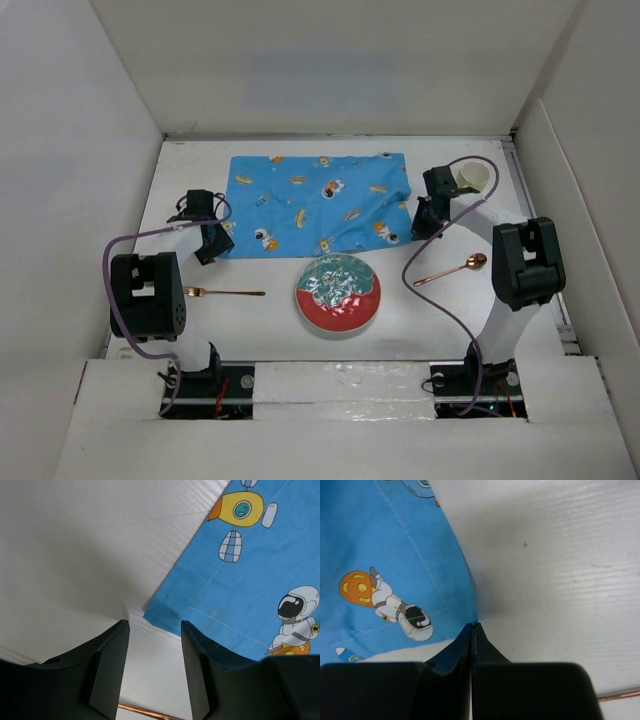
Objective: Set the dinner table for one person
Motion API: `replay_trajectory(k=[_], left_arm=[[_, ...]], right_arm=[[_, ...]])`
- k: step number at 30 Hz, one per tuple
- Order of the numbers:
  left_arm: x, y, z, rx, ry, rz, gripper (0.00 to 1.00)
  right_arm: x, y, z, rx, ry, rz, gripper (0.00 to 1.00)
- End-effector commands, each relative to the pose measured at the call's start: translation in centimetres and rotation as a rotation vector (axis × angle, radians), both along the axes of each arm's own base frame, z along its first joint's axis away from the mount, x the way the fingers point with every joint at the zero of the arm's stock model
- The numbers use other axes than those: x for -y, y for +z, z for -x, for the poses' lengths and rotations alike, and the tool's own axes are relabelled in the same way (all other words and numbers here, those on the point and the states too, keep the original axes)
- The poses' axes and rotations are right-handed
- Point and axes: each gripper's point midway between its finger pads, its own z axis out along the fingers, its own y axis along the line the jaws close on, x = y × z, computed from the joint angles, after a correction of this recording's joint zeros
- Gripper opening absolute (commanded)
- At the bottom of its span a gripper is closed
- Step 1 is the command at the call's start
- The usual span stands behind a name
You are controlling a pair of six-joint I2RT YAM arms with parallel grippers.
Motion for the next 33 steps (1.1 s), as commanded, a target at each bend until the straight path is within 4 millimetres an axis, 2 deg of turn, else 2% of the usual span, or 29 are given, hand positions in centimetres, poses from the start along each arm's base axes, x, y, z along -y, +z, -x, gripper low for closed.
replay_trajectory(k=[1, 7, 11, 13, 17, 22, 23, 24, 25, 28, 30, 31, 33], left_arm=[[-1.1, 1.5, 0.8, 0.022, 0.019, -0.048, 0.43], [-1.0, 0.4, 0.7, -0.002, 0.019, -0.046, 0.43], [-0.3, -0.2, -0.1, -0.027, -0.006, -0.082, 0.23], [0.0, -0.3, -0.1, -0.029, -0.019, -0.086, 0.23], [-0.4, -1.2, 0.1, -0.050, -0.017, -0.112, 0.22], [-1.1, -1.3, -0.3, -0.048, -0.003, -0.148, 0.24], [-1.2, -1.2, -0.5, -0.042, -0.003, -0.156, 0.09], [-1.4, -1.2, -0.5, -0.045, -0.007, -0.165, 0.02], [-1.5, -1.1, -0.6, -0.043, -0.008, -0.172, 0.00], [-1.5, -0.4, -1.4, -0.019, -0.006, -0.175, 0.00], [-1.4, 1.1, -2.2, 0.024, -0.003, -0.167, 0.00], [-1.0, 2.9, -2.8, 0.075, -0.008, -0.147, 0.00], [-0.5, 6.8, -4.2, 0.168, -0.019, -0.121, 0.00]], right_arm=[[-0.1, 3.8, -1.2, 0.136, -0.009, -0.021, 0.00], [-0.4, 4.9, -1.1, 0.160, 0.008, -0.038, 0.00], [-0.4, 5.4, -1.1, 0.182, 0.005, -0.042, 0.00], [-0.5, 5.7, -1.1, 0.193, 0.010, -0.050, 0.00], [-0.8, 5.9, -1.0, 0.203, 0.007, -0.070, 0.00], [-1.0, 6.7, -0.9, 0.226, 0.020, -0.087, 0.00], [-1.0, 7.0, -0.8, 0.233, 0.024, -0.088, 0.00], [-1.1, 7.1, -0.8, 0.235, 0.024, -0.090, 0.00], [-1.1, 7.6, -0.9, 0.249, 0.027, -0.093, 0.00], [-1.2, 8.9, -0.8, 0.279, 0.035, -0.104, 0.00], [-1.5, 9.7, -0.6, 0.293, 0.047, -0.101, 0.00], [-1.3, 10.4, -0.5, 0.302, 0.044, -0.095, 0.00], [-0.9, 13.3, -0.5, 0.372, 0.038, -0.089, 0.00]])
